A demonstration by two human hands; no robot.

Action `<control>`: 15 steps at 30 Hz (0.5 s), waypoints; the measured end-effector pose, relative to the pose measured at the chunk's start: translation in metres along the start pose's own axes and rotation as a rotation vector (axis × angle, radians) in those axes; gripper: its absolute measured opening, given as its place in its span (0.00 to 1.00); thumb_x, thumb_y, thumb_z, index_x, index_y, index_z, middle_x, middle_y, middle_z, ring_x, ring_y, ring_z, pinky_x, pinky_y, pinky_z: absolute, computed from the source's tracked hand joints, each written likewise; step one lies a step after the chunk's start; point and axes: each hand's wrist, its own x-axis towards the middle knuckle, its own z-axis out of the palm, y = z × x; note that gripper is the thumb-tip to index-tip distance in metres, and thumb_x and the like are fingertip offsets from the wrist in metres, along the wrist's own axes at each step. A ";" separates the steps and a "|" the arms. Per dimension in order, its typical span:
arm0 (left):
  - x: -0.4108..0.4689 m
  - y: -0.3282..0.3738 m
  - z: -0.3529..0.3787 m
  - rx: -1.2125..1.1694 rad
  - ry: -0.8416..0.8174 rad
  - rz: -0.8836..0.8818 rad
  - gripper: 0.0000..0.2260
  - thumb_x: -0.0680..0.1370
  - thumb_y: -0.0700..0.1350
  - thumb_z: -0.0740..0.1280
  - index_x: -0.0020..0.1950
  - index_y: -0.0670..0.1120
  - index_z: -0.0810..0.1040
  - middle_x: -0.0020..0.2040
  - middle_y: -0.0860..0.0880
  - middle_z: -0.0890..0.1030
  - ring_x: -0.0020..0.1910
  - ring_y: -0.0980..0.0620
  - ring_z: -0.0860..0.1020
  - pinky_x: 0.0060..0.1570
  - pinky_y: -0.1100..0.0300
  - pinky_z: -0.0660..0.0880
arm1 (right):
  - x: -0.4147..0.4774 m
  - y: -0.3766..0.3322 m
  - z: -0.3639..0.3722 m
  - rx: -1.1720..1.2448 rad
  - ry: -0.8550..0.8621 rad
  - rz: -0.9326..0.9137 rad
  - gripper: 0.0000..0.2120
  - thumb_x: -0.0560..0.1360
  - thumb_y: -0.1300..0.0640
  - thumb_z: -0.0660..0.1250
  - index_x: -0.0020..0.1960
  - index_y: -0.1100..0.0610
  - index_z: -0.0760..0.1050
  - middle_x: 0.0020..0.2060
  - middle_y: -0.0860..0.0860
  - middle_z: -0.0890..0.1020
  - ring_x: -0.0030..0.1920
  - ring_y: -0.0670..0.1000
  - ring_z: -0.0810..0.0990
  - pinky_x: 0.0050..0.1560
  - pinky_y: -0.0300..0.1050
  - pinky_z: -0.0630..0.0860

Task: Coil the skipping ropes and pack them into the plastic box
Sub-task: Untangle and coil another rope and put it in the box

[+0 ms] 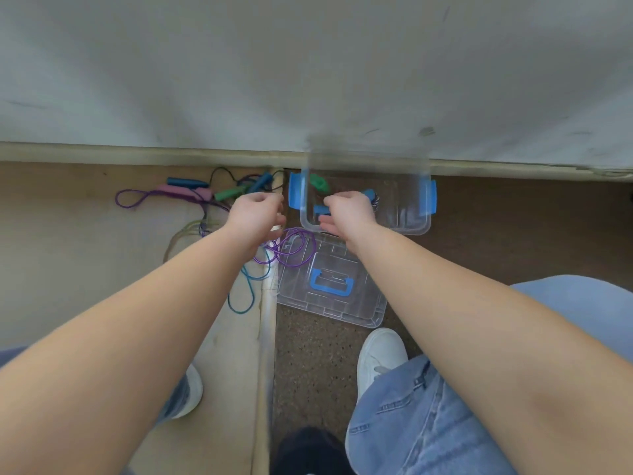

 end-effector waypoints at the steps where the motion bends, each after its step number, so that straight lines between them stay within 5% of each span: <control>1: 0.005 -0.005 -0.003 0.003 0.006 -0.008 0.07 0.80 0.47 0.64 0.48 0.46 0.79 0.46 0.47 0.79 0.41 0.51 0.79 0.39 0.58 0.79 | 0.000 0.003 0.004 -0.080 -0.030 -0.001 0.03 0.79 0.63 0.64 0.48 0.59 0.76 0.40 0.55 0.79 0.44 0.57 0.85 0.51 0.52 0.84; 4: 0.018 -0.022 -0.012 0.004 0.034 -0.038 0.10 0.81 0.47 0.64 0.57 0.44 0.80 0.50 0.47 0.82 0.43 0.50 0.81 0.44 0.54 0.80 | 0.002 0.015 0.022 -0.231 -0.161 0.000 0.06 0.79 0.62 0.62 0.47 0.63 0.77 0.38 0.58 0.77 0.37 0.55 0.78 0.40 0.47 0.80; 9: 0.035 -0.052 -0.035 0.098 0.090 -0.087 0.07 0.81 0.47 0.62 0.51 0.48 0.79 0.50 0.48 0.83 0.45 0.53 0.82 0.51 0.50 0.81 | 0.019 0.040 0.054 -0.591 -0.264 -0.069 0.11 0.80 0.56 0.61 0.46 0.57 0.80 0.31 0.51 0.84 0.33 0.53 0.79 0.42 0.50 0.83; 15: 0.047 -0.089 -0.067 0.221 0.147 -0.153 0.08 0.82 0.47 0.61 0.54 0.47 0.79 0.48 0.47 0.82 0.45 0.47 0.81 0.46 0.51 0.81 | 0.029 0.067 0.094 -0.757 -0.369 -0.048 0.11 0.81 0.59 0.56 0.54 0.57 0.77 0.33 0.58 0.85 0.27 0.50 0.81 0.31 0.43 0.82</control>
